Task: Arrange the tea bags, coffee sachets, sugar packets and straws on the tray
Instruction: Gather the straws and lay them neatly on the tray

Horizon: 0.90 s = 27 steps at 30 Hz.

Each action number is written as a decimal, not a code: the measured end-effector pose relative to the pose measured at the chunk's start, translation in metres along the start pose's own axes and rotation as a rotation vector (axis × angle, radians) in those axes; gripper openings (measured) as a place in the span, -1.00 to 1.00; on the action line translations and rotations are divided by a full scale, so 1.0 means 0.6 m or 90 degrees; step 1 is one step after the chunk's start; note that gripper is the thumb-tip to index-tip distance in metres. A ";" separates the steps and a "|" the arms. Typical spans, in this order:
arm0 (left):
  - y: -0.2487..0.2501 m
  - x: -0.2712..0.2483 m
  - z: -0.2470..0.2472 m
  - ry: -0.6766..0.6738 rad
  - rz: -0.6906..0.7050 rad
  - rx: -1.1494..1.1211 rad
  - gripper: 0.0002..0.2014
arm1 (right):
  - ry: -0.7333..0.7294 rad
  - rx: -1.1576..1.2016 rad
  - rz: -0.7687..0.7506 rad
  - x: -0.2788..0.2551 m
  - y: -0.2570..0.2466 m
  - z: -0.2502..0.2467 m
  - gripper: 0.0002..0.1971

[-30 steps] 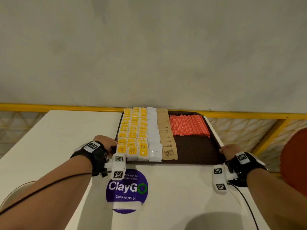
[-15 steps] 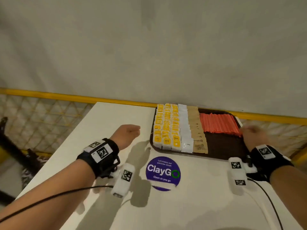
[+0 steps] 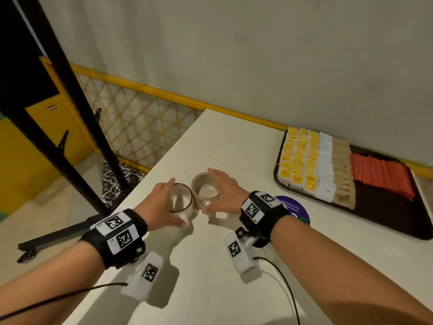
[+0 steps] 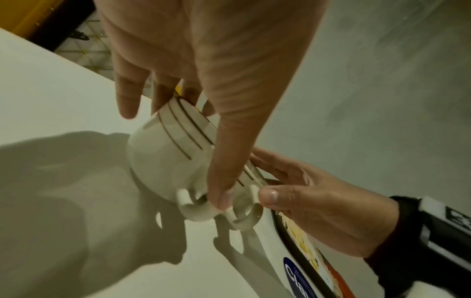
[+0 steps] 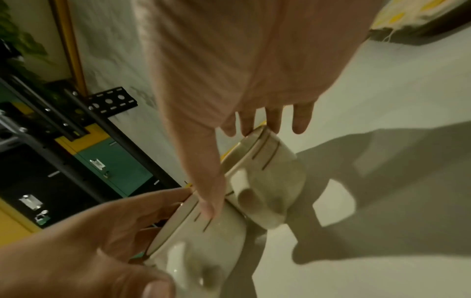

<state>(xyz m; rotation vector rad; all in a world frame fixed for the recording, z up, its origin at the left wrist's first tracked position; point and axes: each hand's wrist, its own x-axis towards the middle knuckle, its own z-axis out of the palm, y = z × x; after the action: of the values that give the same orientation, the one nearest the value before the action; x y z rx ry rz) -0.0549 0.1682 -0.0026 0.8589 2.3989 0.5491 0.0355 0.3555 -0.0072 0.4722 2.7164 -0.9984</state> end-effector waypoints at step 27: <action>0.119 0.040 0.151 0.288 -0.130 -0.578 -0.41 | 0.484 0.358 0.266 -0.138 0.143 0.044 -0.22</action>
<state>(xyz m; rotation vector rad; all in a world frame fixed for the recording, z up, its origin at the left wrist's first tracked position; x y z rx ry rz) 0.0163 0.2526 -0.0434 0.0855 2.1612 1.6946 0.1461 0.3815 -0.0526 1.7431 2.6299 -1.7005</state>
